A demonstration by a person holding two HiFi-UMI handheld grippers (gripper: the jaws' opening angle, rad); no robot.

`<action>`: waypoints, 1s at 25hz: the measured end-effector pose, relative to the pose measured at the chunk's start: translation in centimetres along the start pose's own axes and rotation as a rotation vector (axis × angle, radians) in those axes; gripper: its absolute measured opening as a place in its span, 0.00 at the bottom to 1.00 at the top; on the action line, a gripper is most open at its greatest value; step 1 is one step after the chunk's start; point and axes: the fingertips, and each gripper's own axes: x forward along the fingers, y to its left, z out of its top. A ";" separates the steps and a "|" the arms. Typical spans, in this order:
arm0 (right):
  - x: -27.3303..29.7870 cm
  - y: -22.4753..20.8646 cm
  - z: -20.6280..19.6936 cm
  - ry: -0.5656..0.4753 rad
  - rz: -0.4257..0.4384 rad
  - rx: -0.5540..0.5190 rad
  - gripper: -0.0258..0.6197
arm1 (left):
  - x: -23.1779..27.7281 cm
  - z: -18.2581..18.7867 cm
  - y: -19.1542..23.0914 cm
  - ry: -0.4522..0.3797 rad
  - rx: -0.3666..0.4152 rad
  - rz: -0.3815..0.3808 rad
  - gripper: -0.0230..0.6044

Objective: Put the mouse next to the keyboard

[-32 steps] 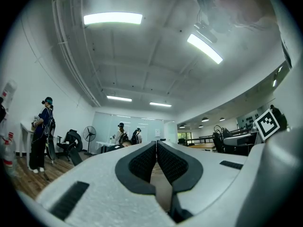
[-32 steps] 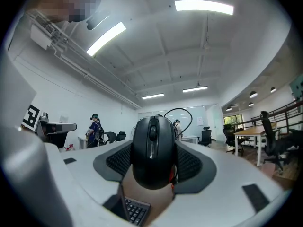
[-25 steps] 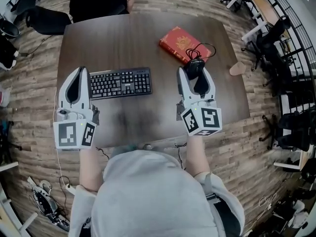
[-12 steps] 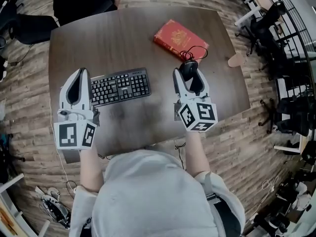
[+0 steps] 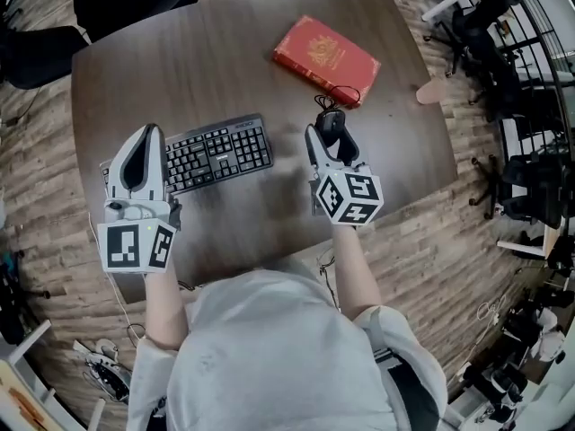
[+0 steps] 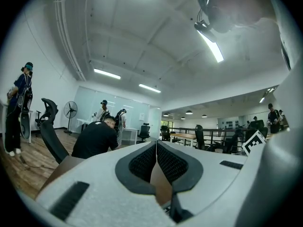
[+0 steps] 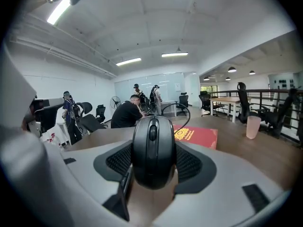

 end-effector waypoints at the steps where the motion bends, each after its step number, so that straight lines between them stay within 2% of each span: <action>1: 0.3 0.0 -0.6 0.016 -0.003 0.002 0.42 | 0.1 -0.3 0.1 0.006 -0.003 -0.002 0.06; 11: 2.9 0.5 -5.7 0.164 -0.013 -0.007 0.42 | 0.3 -1.6 1.7 0.032 -0.027 0.003 0.06; 25: 6.0 1.6 -9.4 0.307 -0.003 0.005 0.42 | 0.8 -2.7 3.5 0.052 -0.053 0.016 0.06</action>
